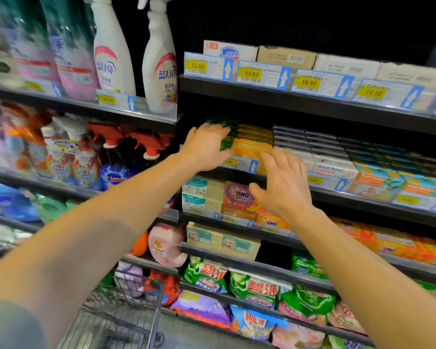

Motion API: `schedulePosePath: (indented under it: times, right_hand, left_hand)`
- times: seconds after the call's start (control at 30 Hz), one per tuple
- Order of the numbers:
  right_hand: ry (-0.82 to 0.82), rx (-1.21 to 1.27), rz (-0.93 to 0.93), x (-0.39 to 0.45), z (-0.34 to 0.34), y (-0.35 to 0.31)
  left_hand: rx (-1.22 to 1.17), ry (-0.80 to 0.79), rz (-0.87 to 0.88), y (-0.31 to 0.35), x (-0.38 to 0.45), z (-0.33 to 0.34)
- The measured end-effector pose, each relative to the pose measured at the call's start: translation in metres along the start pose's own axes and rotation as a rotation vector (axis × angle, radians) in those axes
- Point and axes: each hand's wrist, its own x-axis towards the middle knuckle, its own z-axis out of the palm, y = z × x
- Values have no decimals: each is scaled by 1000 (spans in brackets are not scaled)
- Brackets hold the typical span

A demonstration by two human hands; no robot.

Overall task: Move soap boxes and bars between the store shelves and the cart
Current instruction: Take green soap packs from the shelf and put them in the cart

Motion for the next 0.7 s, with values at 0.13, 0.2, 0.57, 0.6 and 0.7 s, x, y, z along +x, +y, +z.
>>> schedulePosePath:
  times: [0.13,0.2,0.57,0.6,0.7]
  right_hand:
    - [-56,-3,-33,-26,7,-18]
    - [-103,23,-60,-44,13,-30]
    - [-407,104,-321,-155,94,-150]
    - [-425,98,-342,-160,102,-162]
    - [-506,86,-398,-174,123,-197]
  left_hand:
    - [4,1,-27,9,-75,9]
    - [5,-40,-72,9,-117,19]
    - [7,-247,-344,-31,-345,70]
    - [14,-275,-374,-42,-360,75]
    - [26,-360,-465,-74,-404,87]
